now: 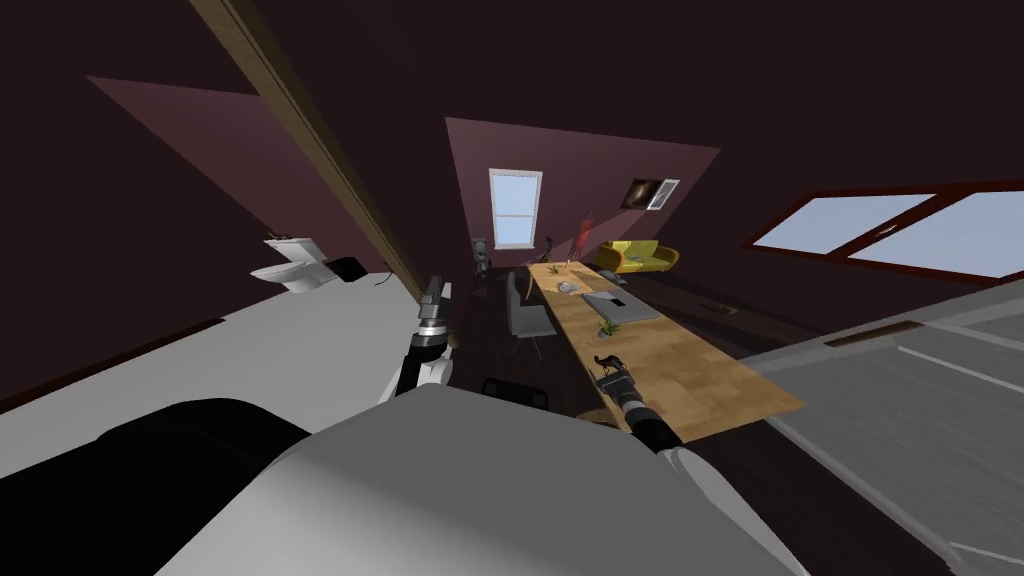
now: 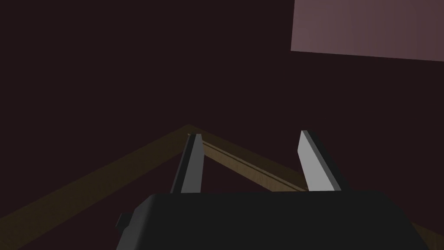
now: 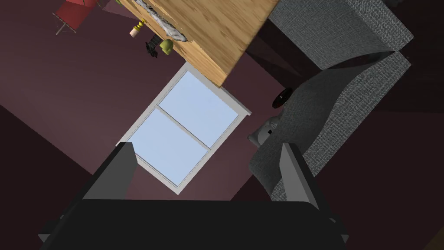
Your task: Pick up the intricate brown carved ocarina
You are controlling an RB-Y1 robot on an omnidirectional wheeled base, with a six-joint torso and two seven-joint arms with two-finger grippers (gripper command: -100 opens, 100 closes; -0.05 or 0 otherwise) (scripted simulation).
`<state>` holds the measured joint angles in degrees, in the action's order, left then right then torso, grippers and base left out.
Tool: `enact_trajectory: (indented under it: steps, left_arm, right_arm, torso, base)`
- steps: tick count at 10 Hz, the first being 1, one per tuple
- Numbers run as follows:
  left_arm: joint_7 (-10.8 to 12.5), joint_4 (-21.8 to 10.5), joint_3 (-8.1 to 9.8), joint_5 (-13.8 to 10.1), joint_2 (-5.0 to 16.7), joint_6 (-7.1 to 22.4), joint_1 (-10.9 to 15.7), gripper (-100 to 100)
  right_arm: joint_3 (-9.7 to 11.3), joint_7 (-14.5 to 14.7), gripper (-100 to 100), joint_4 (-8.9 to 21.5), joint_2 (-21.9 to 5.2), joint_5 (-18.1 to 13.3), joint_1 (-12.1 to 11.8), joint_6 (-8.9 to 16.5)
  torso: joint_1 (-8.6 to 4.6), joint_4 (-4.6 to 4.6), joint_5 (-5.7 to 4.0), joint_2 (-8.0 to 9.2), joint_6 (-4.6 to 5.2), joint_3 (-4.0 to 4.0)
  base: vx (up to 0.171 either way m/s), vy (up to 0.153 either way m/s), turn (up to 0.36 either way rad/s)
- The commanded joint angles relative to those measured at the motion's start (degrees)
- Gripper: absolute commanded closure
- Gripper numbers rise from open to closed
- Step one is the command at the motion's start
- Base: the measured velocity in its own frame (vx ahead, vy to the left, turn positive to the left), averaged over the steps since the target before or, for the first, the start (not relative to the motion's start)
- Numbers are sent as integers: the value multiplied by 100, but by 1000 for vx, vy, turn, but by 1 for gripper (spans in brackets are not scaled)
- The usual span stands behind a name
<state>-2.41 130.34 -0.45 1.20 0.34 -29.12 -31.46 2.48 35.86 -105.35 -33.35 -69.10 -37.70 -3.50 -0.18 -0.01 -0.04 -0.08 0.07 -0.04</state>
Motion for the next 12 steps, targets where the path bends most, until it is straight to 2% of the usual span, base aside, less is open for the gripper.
enact_trajectory:
  steps: [1, 2, 3, 4, 6, 8, 9, 10, 12]
  left_arm:
    - [0, 0, 0, 0, 0, 0, 0, 0]
    - [0, 0, 0, 0, 0, 0, 0, 0]
    - [0, 0, 0, 0, 0, 0, 0, 0]
    - [0, 0, 0, 0, 0, 0, 0, 0]
    - [0, 0, 0, 0, 0, 0, 0, 0]
    - [0, 0, 1, 0, 0, 0, -1, 0]
    - [0, 0, 0, 0, 0, 0, -1, 0]
    - [0, 0, 0, 0, 0, 0, 0, 0]
    - [0, 0, 0, 0, 0, 0, 0, 0]
  right_arm:
    - [87, 266, -100, 108, -142, -286, -144, 162]
    - [87, 266, -100, 108, -142, -349, -144, 162]
    - [138, 478, -100, 259, -265, -581, -221, 270]
    - [138, 478, -100, 259, -265, -606, -221, 270]
    - [245, 831, -100, 549, -493, -1028, -375, 466]
    - [245, 884, -100, 549, -493, -1081, -375, 466]
    - [300, 1076, -100, 687, -596, -1297, -450, 554]
    - [300, 1076, -100, 687, -596, -1297, -450, 554]
    - [409, 1432, -100, 943, -778, -1676, -592, 707]
  torso:
    - [0, 0, 0, 0, 0, 0]
    - [-3, 0, 0, 0, -2, 0]
    - [-3, 0, 0, -2, 0, -1]
    - [-7, -1, -1, -4, -3, -2]
    - [-5, -1, -1, -7, 0, -4]
    - [-15, -2, -3, -9, 1, -5]
    - [-1, 0, -1, 0, 3, 0]
    - [-3, 0, 0, -1, -2, 0]
    - [-8, 0, -1, -2, -1, -1]
  base:
    - [26, -43, 186]
    - [27, -41, 93]
    - [28, -49, 186]
    - [25, -48, 82]
    - [54, -60, 202]
    - [20, -55, 38]
    - [18, -42, 148]
    - [26, -42, 98]
    - [32, -82, 194]
